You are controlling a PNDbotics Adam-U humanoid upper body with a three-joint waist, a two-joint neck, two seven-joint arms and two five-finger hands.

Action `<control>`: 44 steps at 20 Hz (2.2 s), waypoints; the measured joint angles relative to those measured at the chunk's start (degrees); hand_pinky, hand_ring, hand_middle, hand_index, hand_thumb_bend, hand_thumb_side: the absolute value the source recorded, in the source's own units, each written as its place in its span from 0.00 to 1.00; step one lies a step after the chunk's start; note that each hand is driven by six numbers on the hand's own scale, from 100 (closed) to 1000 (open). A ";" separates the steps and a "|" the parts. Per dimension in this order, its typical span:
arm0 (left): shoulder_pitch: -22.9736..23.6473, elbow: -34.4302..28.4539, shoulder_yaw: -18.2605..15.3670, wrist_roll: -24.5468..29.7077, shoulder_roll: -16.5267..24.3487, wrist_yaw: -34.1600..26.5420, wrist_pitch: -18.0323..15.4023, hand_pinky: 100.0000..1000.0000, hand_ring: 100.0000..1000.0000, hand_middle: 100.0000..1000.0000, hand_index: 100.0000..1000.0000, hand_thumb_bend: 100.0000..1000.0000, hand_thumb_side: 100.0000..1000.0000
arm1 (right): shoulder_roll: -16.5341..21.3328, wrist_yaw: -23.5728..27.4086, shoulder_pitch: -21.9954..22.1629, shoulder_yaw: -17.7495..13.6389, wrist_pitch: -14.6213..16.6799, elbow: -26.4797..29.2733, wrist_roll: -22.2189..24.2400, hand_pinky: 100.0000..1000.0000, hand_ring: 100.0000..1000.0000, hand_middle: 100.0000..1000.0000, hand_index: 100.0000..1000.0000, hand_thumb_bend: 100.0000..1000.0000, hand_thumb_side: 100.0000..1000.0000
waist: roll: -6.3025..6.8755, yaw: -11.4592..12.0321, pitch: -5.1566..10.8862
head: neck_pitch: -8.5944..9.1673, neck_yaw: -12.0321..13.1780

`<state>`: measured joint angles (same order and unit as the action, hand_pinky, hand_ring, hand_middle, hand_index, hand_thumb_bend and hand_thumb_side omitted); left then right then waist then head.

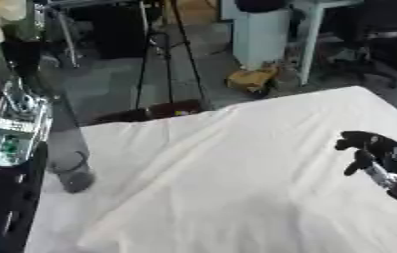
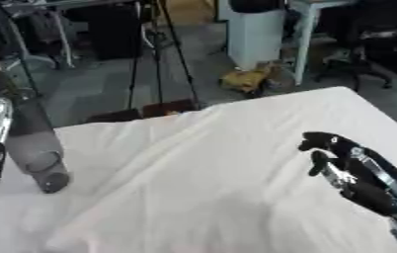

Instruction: Arrange flowers into the vase.

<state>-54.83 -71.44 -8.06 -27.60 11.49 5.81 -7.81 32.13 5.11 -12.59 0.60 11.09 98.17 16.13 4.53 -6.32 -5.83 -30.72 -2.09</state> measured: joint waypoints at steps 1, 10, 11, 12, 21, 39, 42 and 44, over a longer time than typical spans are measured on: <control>0.00 0.08 0.14 -0.12 0.23 -1.10 -0.15 0.00 0.00 0.00 0.00 0.70 0.65 | 0.00 0.00 0.00 0.01 0.00 0.00 0.01 0.52 0.89 0.70 0.89 0.04 0.61 | 0.04 0.01 0.00 | 0.00 0.00; 0.43 2.57 1.13 -0.04 2.98 -6.27 2.95 0.00 0.00 0.00 0.00 0.68 0.70 | 0.00 0.00 0.01 0.11 -0.02 -0.04 0.04 0.52 0.89 0.70 0.89 0.04 0.61 | 0.31 0.41 0.00 | 0.01 -0.02; 0.44 3.04 1.13 0.01 3.38 -5.84 3.81 0.00 0.00 0.00 0.00 0.68 0.70 | 0.00 0.00 0.04 0.11 -0.02 -0.10 0.04 0.52 0.89 0.70 0.89 0.04 0.61 | 0.31 0.42 0.00 | 0.01 -0.03; 0.45 3.46 1.13 0.05 3.74 -5.30 4.71 0.00 0.00 0.00 0.00 0.67 0.72 | 0.00 0.00 0.05 0.11 -0.02 -0.16 0.04 0.52 0.89 0.70 0.89 0.04 0.61 | 0.31 0.45 0.00 | 0.01 -0.05; 0.98 6.63 1.12 0.82 6.14 0.25 13.74 0.00 0.00 0.00 0.00 0.69 0.83 | 0.00 0.00 0.50 0.08 -0.02 -0.34 0.04 0.52 0.89 0.70 0.89 0.05 0.61 | 0.31 0.99 0.00 | 0.01 -0.36; 1.93 9.03 2.40 -3.17 4.37 0.44 17.54 0.13 0.10 0.00 0.23 0.54 0.88 | -0.07 0.00 0.47 0.07 0.17 -0.34 0.25 0.52 0.89 0.70 0.89 0.06 0.60 | 0.31 0.00 0.00 | 0.52 -0.54; 1.93 9.70 2.53 -4.62 4.30 0.19 16.60 0.16 0.14 0.00 0.27 0.54 0.88 | -0.07 0.00 0.47 0.07 0.11 -0.34 0.34 0.52 0.89 0.70 0.89 0.06 0.60 | 0.31 -0.14 0.00 | 0.55 -0.54; 1.92 10.07 2.53 -5.62 4.32 0.19 16.12 0.23 0.20 0.04 0.30 0.54 0.88 | -0.07 0.00 0.47 0.07 0.08 -0.34 0.38 0.52 0.89 0.70 0.89 0.06 0.60 | 0.31 -0.28 0.00 | 0.56 -0.54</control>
<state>-52.91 -61.37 -5.54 -33.21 15.81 6.00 8.31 32.05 5.11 -12.12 0.67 11.17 97.83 16.51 4.85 -6.60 -5.83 -30.16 -2.63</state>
